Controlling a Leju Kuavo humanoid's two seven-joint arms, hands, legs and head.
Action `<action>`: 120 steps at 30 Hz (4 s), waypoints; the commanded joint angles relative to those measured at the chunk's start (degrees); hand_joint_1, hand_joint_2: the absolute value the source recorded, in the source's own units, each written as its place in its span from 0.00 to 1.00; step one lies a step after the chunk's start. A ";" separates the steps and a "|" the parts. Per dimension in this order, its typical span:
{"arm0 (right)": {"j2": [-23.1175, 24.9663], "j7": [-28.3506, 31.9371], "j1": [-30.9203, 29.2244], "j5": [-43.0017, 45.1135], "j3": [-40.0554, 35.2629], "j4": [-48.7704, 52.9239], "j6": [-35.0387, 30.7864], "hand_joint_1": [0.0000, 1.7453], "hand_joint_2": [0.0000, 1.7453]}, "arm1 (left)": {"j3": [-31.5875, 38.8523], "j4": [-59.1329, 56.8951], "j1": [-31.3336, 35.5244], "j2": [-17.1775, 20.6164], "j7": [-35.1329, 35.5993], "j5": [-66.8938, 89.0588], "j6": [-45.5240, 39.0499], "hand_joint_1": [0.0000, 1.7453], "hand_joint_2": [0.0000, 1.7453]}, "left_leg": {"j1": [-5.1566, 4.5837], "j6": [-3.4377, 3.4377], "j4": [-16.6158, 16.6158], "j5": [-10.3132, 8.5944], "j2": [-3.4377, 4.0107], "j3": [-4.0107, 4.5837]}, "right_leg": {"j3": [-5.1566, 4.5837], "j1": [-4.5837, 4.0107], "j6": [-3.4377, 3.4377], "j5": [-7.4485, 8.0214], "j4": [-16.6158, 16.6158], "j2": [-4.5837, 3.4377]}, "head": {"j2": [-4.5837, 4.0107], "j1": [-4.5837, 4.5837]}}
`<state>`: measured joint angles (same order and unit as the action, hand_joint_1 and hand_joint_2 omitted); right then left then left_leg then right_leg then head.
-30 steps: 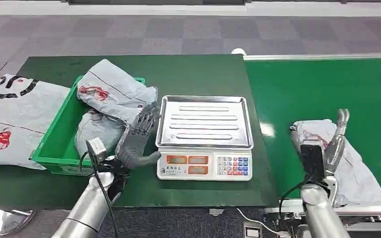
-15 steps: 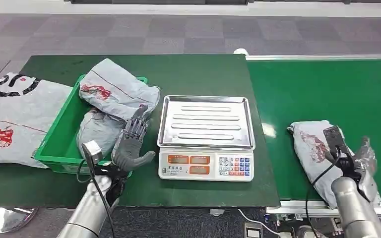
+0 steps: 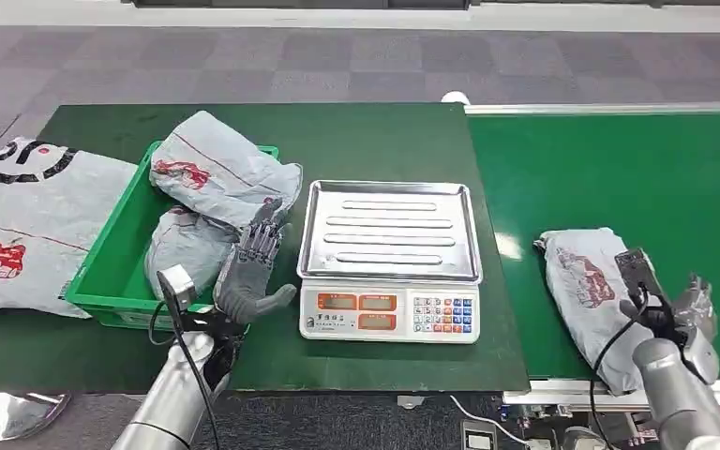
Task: Moved the parcel from conveyor to table for the left to box.
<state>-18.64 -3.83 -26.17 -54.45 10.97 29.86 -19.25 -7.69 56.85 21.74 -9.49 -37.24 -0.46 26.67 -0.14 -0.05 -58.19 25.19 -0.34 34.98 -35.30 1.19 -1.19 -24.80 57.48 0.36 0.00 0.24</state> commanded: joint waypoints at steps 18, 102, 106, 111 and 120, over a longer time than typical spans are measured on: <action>-0.91 0.84 -1.95 -5.34 -1.40 -11.04 32.18 0.00 1.00 | 3.51 -8.35 3.58 -0.22 -2.76 0.07 2.15 0.00 1.00 | 0.09 0.01 0.03 0.03 0.07 -0.17 | 0.18 -0.10 0.04 0.00 -0.11 -0.04 | 0.00 0.00; 19.20 39.55 5.18 16.09 -4.10 79.49 -20.75 1.00 1.00 | -0.55 -1.28 -0.32 -1.23 -2.76 -0.40 -2.10 0.00 1.00 | 0.24 0.48 0.02 -0.05 -0.23 -0.06 | -0.02 -0.25 0.47 -0.20 0.24 0.26 | 0.00 0.28; 20.09 43.83 5.55 18.93 -2.05 77.42 -20.75 1.00 1.00 | -0.44 -1.58 -0.09 -1.26 -2.76 -0.40 -2.10 0.00 1.00 | 0.19 0.38 0.01 -0.12 -0.25 -0.06 | -0.01 -0.19 0.39 -0.15 0.25 0.33 | 0.00 0.26; 18.30 42.84 4.11 19.30 -3.91 70.65 -19.65 1.00 1.00 | -0.33 -1.87 0.04 -1.25 -2.76 -0.42 -2.44 0.00 1.00 | 0.17 0.38 0.01 -0.12 -0.12 -0.10 | -0.01 -0.17 0.41 -0.11 0.26 0.23 | 0.00 0.26; 18.30 42.84 4.11 19.30 -3.91 70.65 -19.65 1.00 1.00 | -0.33 -1.87 0.04 -1.25 -2.76 -0.42 -2.44 0.00 1.00 | 0.21 0.39 0.03 -0.11 -0.10 -0.13 | 0.04 -0.22 0.42 -0.11 0.20 0.20 | 0.00 0.26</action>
<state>-0.79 38.93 -20.61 -35.32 6.36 104.72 -38.93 -6.40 57.64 20.22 -11.93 -37.24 -0.81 24.41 0.01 0.32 -58.23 25.04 -0.54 35.02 -35.44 1.04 -0.83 -24.92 57.82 0.66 0.00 0.50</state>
